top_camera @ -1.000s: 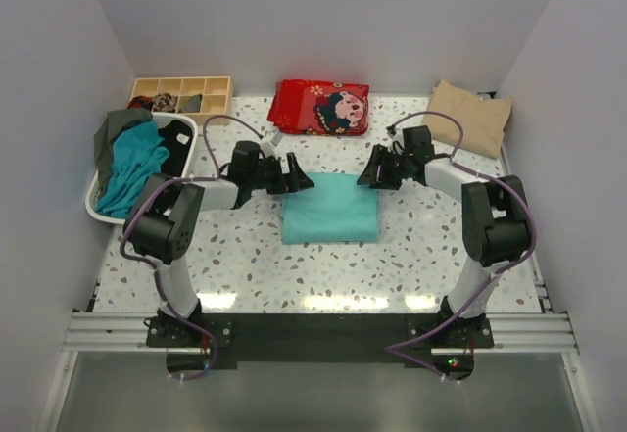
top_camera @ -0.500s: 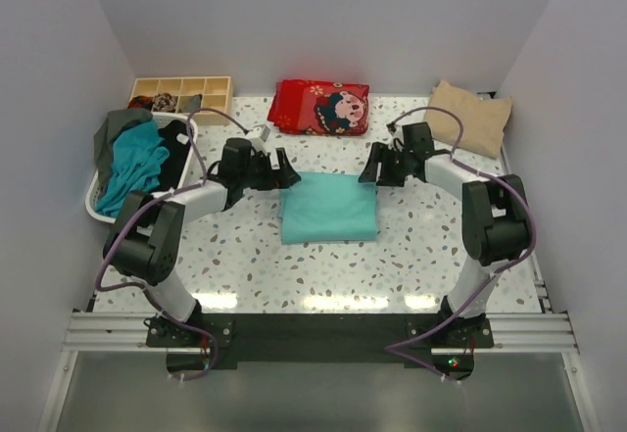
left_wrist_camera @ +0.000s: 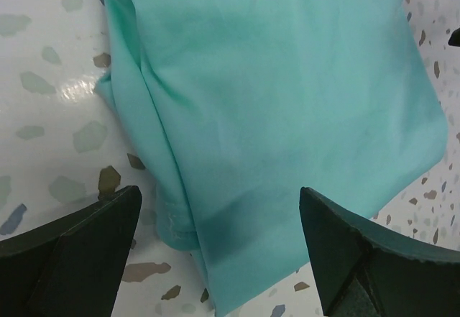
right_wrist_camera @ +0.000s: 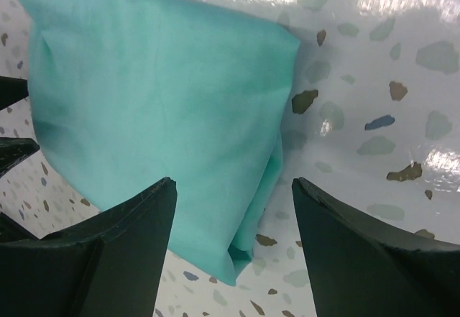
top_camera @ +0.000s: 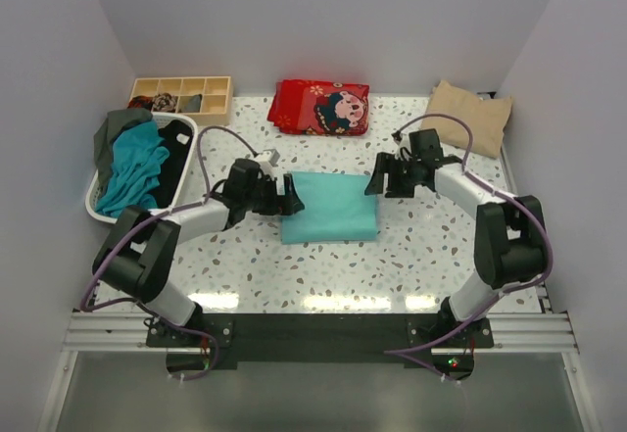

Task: Fold and stack the t-shirts
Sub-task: Put the neatly folded tshirt into the corner of the board with the right arm

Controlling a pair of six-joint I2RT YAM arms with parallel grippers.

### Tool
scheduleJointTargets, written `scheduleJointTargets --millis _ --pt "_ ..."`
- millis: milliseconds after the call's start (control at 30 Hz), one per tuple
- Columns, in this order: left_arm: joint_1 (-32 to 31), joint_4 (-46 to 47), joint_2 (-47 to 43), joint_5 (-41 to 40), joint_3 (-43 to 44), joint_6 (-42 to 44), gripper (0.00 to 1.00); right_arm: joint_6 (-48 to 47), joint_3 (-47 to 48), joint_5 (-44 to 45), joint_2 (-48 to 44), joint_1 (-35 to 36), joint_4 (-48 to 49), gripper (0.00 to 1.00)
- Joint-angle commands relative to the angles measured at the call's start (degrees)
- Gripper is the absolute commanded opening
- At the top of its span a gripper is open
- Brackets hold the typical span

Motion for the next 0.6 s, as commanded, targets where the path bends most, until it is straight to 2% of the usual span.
scheduleJointTargets --millis 0,333,567 --pt "-3.18 1.7 0.57 -1.26 -0.67 0.13 0.96 -0.73 -3.08 -1.25 -2.26 -0.04 -0.32 0.7" --pt "-5.48 3.19 4.88 -0.12 -1.37 -0.05 0.96 1.11 -6.6 -6.07 2.49 -0.13 3.45 0.71" --pt "-5.56 5.31 5.67 0.85 -4.18 -1.37 0.94 3.22 -8.01 -11.43 9.15 -0.04 7.59 0.72"
